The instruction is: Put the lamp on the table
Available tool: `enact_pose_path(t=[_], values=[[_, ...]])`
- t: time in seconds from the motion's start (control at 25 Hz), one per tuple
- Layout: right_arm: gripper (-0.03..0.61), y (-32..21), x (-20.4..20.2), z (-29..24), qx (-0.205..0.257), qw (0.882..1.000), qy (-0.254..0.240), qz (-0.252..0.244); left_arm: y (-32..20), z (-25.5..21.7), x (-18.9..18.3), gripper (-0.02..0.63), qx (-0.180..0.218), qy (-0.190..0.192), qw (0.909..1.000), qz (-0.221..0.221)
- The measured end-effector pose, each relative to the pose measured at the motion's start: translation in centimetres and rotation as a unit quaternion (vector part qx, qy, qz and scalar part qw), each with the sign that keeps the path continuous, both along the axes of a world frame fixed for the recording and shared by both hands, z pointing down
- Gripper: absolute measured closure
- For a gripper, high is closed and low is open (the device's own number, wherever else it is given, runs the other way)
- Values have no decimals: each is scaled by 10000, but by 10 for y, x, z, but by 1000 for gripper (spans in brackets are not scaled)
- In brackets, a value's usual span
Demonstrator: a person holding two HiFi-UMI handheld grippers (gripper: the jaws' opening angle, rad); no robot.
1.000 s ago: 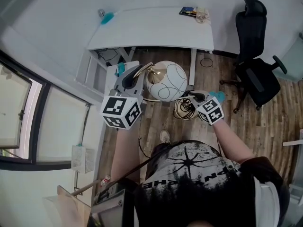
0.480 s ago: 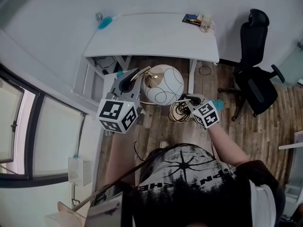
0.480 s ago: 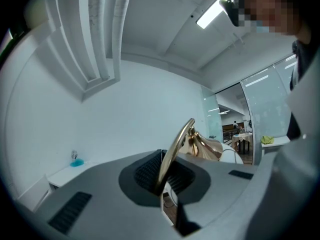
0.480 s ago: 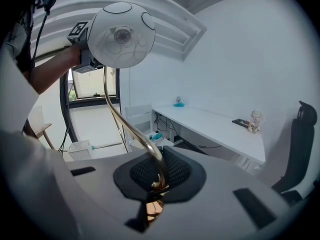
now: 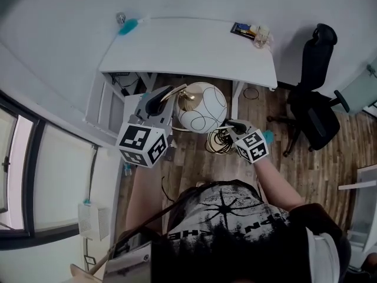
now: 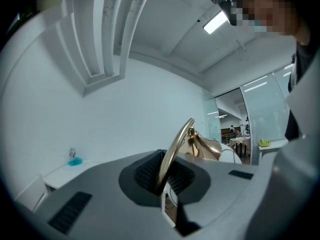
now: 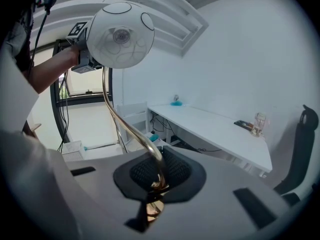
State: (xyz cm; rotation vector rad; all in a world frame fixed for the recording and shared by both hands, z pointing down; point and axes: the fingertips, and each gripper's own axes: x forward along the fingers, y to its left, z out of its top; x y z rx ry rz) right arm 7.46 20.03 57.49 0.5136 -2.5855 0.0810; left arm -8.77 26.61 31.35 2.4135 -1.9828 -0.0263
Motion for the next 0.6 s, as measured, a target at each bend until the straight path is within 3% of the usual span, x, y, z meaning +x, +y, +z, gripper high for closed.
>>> enact_pose_path(t=[0.44,0.6], values=[[558,-13,-16,11,-57,10000,59,-19,-14,11,-18,597,45,2,10000,-10],[558,-39,-34,13,-98,9998,164,-14,-41,18,-41,597,-41,153,9999,-18]])
